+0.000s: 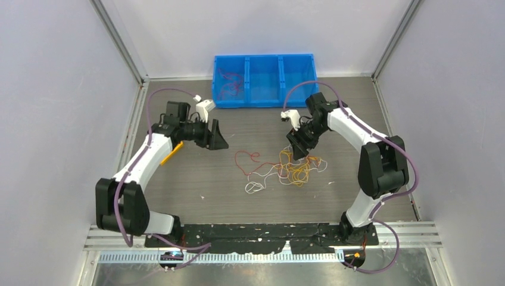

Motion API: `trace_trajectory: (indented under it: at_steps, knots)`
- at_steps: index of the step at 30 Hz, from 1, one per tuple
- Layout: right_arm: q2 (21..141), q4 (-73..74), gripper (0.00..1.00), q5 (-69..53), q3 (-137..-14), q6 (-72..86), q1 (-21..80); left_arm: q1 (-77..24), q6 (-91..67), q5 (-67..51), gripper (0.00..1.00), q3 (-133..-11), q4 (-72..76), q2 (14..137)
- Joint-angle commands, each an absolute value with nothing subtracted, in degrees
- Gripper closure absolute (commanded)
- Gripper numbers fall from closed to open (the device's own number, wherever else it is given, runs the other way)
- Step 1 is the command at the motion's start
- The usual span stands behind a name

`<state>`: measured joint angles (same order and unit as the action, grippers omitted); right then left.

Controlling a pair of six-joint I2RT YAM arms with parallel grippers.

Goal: Untangle the cables

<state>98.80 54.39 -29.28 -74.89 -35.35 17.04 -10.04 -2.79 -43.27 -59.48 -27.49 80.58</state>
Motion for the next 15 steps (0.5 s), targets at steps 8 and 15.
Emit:
trace_trajectory:
  at_steps: [8, 15]
  knots:
    - [87.2, 47.2, 0.38, -29.6, -67.2, -42.6, 35.2, -5.7, -13.1, -43.7, 0.37, -52.3, -22.3, 70.8]
    - [95.4, 38.6, 0.23, -27.6, -67.3, -40.8, 48.6, -3.5, -13.0, -40.1, 0.31, -52.7, -25.3, 67.8]
